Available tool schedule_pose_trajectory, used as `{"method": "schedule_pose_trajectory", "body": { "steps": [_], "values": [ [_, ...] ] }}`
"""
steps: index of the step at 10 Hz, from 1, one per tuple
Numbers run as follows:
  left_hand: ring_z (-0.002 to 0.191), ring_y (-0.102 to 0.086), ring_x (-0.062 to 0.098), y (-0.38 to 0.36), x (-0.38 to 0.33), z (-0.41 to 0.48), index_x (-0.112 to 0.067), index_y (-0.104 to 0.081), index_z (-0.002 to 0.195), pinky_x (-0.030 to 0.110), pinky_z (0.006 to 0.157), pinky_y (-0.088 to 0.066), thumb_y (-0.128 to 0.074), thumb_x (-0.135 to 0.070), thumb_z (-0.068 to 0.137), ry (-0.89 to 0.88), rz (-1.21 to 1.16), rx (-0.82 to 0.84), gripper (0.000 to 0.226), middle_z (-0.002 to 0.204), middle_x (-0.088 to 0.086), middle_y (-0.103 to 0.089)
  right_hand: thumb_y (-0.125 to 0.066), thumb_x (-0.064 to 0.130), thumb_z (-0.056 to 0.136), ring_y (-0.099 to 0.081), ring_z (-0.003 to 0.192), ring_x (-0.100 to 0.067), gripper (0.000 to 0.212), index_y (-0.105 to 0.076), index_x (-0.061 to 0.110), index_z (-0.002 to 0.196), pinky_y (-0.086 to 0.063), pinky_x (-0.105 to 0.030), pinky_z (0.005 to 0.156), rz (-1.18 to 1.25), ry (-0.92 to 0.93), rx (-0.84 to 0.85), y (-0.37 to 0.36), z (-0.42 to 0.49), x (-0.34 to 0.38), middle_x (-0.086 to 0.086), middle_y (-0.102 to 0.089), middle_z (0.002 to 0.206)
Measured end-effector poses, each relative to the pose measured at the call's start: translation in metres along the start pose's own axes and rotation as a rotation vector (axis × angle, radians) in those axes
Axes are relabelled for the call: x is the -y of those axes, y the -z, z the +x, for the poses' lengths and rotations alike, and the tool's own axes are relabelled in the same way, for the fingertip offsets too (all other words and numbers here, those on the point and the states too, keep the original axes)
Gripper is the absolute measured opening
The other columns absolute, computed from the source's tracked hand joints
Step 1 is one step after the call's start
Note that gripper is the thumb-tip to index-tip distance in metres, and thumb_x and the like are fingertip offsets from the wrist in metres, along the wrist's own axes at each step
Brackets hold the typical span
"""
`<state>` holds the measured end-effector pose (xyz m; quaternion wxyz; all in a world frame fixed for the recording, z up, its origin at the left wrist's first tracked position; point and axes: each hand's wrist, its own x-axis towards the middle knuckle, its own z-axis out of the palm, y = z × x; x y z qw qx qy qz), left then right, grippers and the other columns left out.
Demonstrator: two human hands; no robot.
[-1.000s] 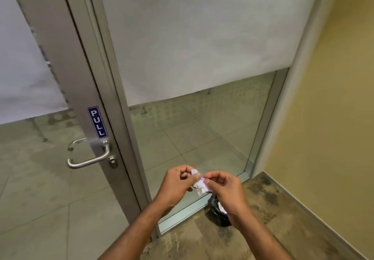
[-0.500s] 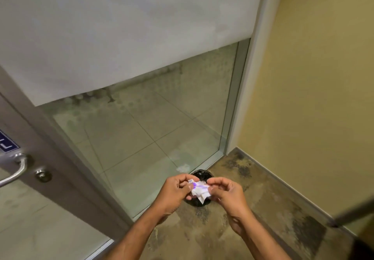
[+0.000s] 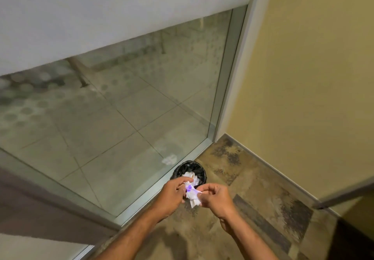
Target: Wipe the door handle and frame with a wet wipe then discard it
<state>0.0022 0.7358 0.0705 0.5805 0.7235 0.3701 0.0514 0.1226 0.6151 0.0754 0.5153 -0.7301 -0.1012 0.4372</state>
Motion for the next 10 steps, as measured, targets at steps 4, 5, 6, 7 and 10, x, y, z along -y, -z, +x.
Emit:
{"method": "schedule_pose_trajectory", "body": {
  "steps": [4,5,6,7,10],
  "values": [
    [0.143,-0.045,0.015,-0.006,0.089,0.144,-0.024,-0.049,0.152,0.010,0.106,-0.023,-0.047,-0.020,0.108,-0.116,0.457,-0.237,0.044,0.155,-0.002,-0.053,-0.063,0.005,0.088,-0.052,0.065,-0.014,0.016,-0.076,0.013,0.090,-0.036,-0.023,0.063,-0.390,0.118,-0.273,-0.007,0.187,-0.064,0.004,-0.064,0.072],
    [0.160,-0.021,0.015,-0.010,0.115,0.175,-0.020,-0.035,0.160,0.020,0.124,-0.010,-0.039,-0.025,0.111,-0.150,0.619,-0.191,0.050,0.169,0.000,-0.034,-0.058,0.004,0.089,-0.063,0.077,-0.022,0.022,-0.075,0.015,0.097,-0.042,-0.025,0.067,-0.482,0.151,-0.282,-0.013,0.222,-0.082,-0.002,-0.073,0.084],
    [0.163,-0.007,0.014,-0.016,0.143,0.196,-0.021,-0.026,0.163,0.029,0.130,-0.006,-0.035,-0.031,0.112,-0.154,0.662,-0.200,0.054,0.174,-0.001,-0.020,-0.056,0.002,0.091,-0.064,0.076,-0.020,0.025,-0.074,0.016,0.099,-0.043,-0.027,0.065,-0.559,0.203,-0.298,-0.020,0.255,-0.097,-0.005,-0.076,0.090],
    [0.163,0.001,0.015,-0.019,0.169,0.215,-0.020,-0.017,0.165,0.030,0.132,-0.001,-0.032,-0.035,0.112,-0.154,0.718,-0.218,0.057,0.175,-0.001,-0.009,-0.053,-0.001,0.088,-0.069,0.083,-0.027,0.032,-0.073,0.016,0.106,-0.051,-0.031,0.069,-0.596,0.247,-0.283,-0.028,0.292,-0.113,-0.010,-0.077,0.097],
    [0.161,0.011,0.014,-0.027,0.227,0.243,-0.018,-0.007,0.166,0.028,0.129,0.010,-0.025,-0.039,0.112,-0.185,0.829,-0.237,0.061,0.176,0.002,0.000,-0.058,0.005,0.095,-0.064,0.117,-0.026,0.037,-0.064,0.013,0.131,-0.052,-0.035,0.098,-0.768,0.320,-0.184,-0.024,0.353,-0.174,-0.007,-0.068,0.132]
  ]
}}
